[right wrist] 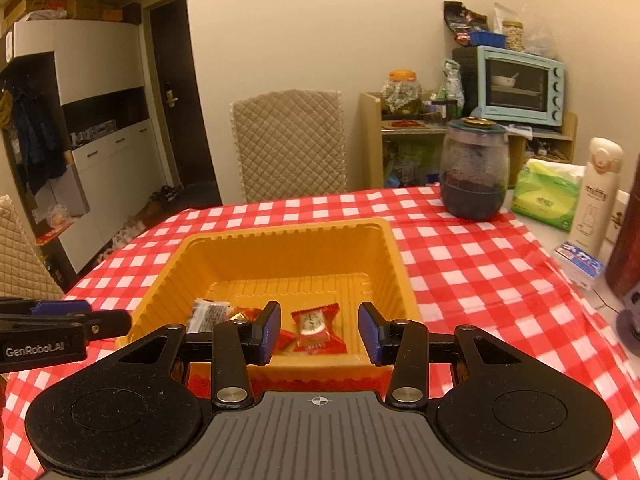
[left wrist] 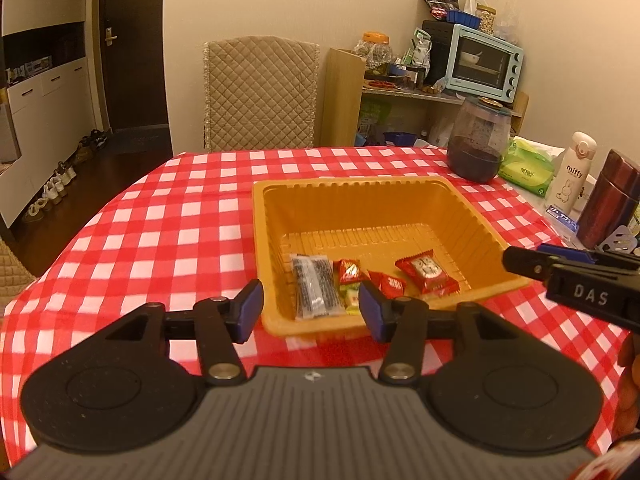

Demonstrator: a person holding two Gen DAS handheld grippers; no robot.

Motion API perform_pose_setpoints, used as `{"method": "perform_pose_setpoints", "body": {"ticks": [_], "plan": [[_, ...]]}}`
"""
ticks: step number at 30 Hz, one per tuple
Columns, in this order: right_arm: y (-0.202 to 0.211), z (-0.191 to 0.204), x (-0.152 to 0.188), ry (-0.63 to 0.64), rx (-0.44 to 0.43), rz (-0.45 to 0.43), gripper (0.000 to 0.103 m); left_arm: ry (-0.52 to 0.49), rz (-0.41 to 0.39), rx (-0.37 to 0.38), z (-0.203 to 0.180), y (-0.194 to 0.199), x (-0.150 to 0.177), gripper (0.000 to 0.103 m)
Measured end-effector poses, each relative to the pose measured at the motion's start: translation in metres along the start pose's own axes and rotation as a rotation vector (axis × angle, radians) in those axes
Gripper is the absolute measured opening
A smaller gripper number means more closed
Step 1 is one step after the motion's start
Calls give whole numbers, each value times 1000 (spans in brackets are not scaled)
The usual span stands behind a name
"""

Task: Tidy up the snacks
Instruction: 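Withdraw both open tools from the tray back toward the snacks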

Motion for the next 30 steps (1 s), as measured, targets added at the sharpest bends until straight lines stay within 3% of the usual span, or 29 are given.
{"method": "perform_pose_setpoints", "body": {"ticks": [7, 18, 25, 30], "plan": [[28, -11, 18, -25, 10, 12, 44, 19, 1, 0, -4, 26, 18, 60], [68, -36, 77, -57, 36, 82, 45, 3, 27, 24, -22, 48, 59, 80], [88, -36, 127, -57, 10, 159, 45, -20, 65, 42, -32, 52, 83, 83], [90, -20, 144, -21, -43, 177, 45, -35, 95, 49, -36, 51, 97, 84]]}}
Point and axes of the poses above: each gripper's, at about its wrist camera, not at the fingertips, and y roughly against the way its jaws point, z to its left, x to its underside, the point moved 6 cm from there along -y, roughly the way its jaws point, and after that the axes turned 6 degrees about x, right-handed, at the moved point
